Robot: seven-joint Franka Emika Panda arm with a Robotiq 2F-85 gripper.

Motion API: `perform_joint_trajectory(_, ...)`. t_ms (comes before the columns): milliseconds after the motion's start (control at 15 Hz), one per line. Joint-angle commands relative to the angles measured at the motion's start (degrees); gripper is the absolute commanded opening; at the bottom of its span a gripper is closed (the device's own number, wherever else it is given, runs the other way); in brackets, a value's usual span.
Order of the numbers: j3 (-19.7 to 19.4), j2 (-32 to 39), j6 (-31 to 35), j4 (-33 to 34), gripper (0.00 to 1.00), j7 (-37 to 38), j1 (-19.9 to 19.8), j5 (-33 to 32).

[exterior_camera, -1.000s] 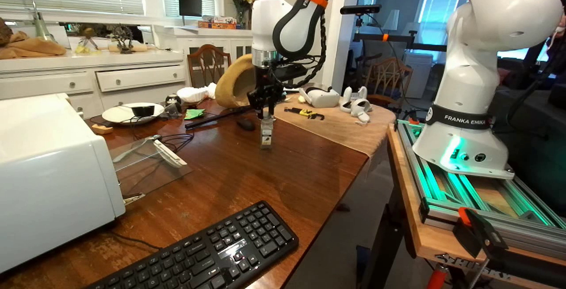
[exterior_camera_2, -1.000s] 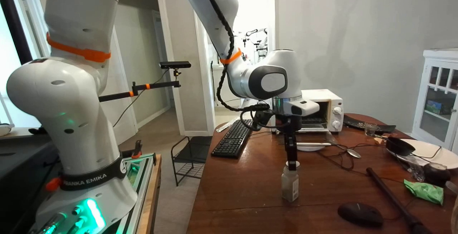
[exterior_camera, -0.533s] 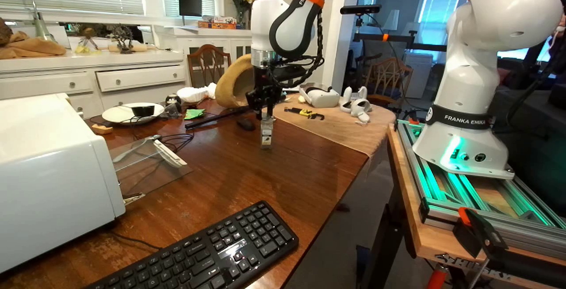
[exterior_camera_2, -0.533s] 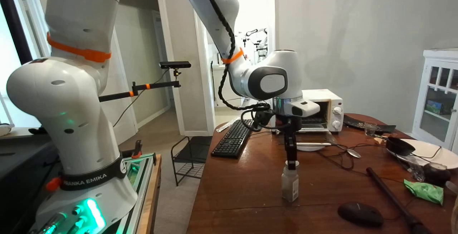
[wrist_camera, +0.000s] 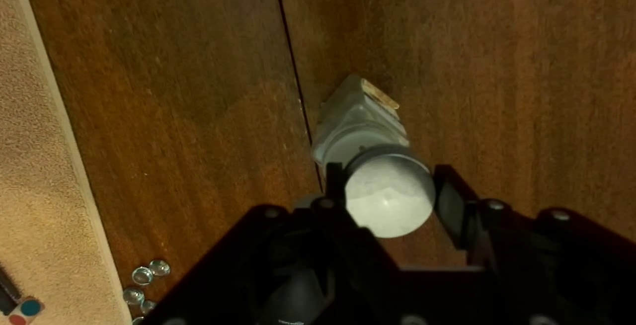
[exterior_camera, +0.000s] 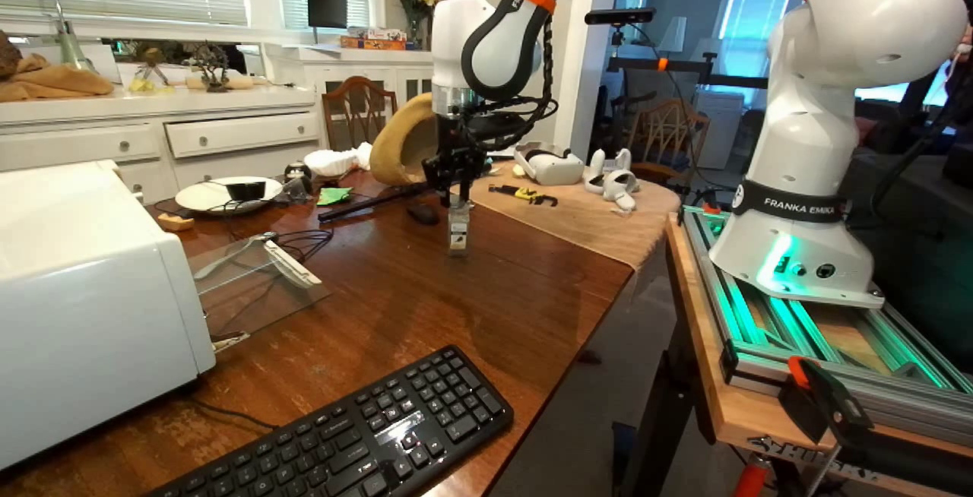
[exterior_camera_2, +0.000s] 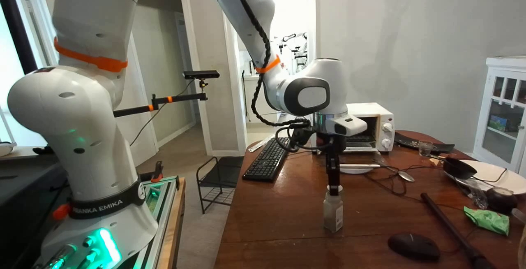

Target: Put the lid on top of the glass jar.

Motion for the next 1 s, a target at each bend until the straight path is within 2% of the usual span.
perform_joint_trajectory(0, -0.42, 0.09, 1.03, -0.68, 0.25, -0.39, 0.44, 1.15)
perform_joint_trajectory(933, -0.65, 1.50, 0.77, -1.06, 0.25, -0.74, 0.14, 2.42)
